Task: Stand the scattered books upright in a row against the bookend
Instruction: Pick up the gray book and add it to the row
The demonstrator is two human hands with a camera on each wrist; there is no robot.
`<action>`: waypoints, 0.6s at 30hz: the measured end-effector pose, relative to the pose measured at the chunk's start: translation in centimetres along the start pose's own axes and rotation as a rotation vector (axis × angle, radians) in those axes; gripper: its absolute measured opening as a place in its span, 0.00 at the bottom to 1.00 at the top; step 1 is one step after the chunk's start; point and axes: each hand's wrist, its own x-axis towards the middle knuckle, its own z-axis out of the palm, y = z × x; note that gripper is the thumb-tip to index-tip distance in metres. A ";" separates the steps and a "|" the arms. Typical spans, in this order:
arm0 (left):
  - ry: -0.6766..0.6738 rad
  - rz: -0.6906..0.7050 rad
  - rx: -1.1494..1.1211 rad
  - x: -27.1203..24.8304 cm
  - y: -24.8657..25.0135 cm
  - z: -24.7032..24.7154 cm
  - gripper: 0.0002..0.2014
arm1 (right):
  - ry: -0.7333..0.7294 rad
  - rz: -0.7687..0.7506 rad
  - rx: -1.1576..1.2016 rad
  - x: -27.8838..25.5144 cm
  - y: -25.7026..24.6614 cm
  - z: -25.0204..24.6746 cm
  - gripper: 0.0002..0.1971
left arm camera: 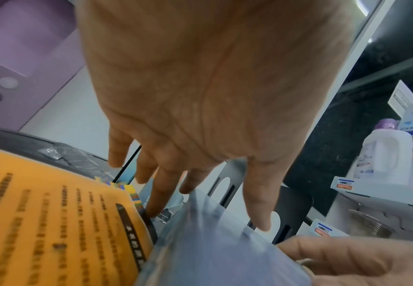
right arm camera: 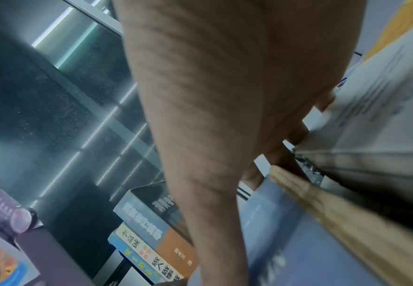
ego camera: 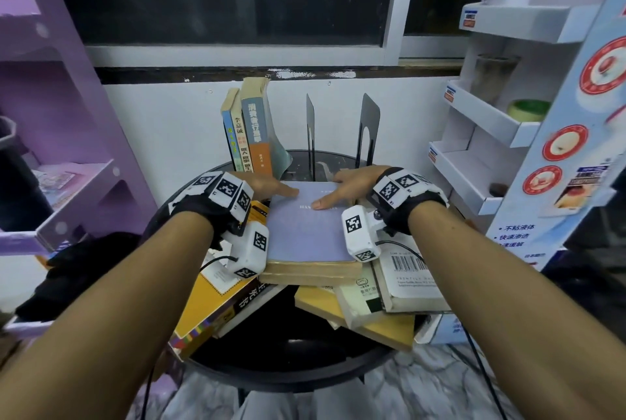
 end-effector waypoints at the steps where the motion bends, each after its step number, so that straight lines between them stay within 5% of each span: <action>1: -0.017 -0.004 0.047 0.1 0.1 0.0 0.41 | -0.003 -0.017 0.000 -0.1 0.0 -0.1 0.37; 3: -0.005 -0.036 0.129 0.6 -0.2 0.0 0.55 | -0.013 -0.035 0.020 -0.3 0.0 -0.2 0.30; 6: 0.048 -0.059 0.189 1.3 -0.4 0.0 0.53 | 0.045 -0.039 0.007 -0.3 0.0 -0.2 0.19; 10: 0.029 -0.026 0.214 3.5 -1.3 -0.3 0.68 | 0.089 -0.048 -0.013 -0.4 0.0 -0.2 0.31; 18: 0.011 0.049 0.044 3.4 -1.8 -0.8 0.53 | 0.204 -0.091 0.055 -0.2 0.0 0.0 0.31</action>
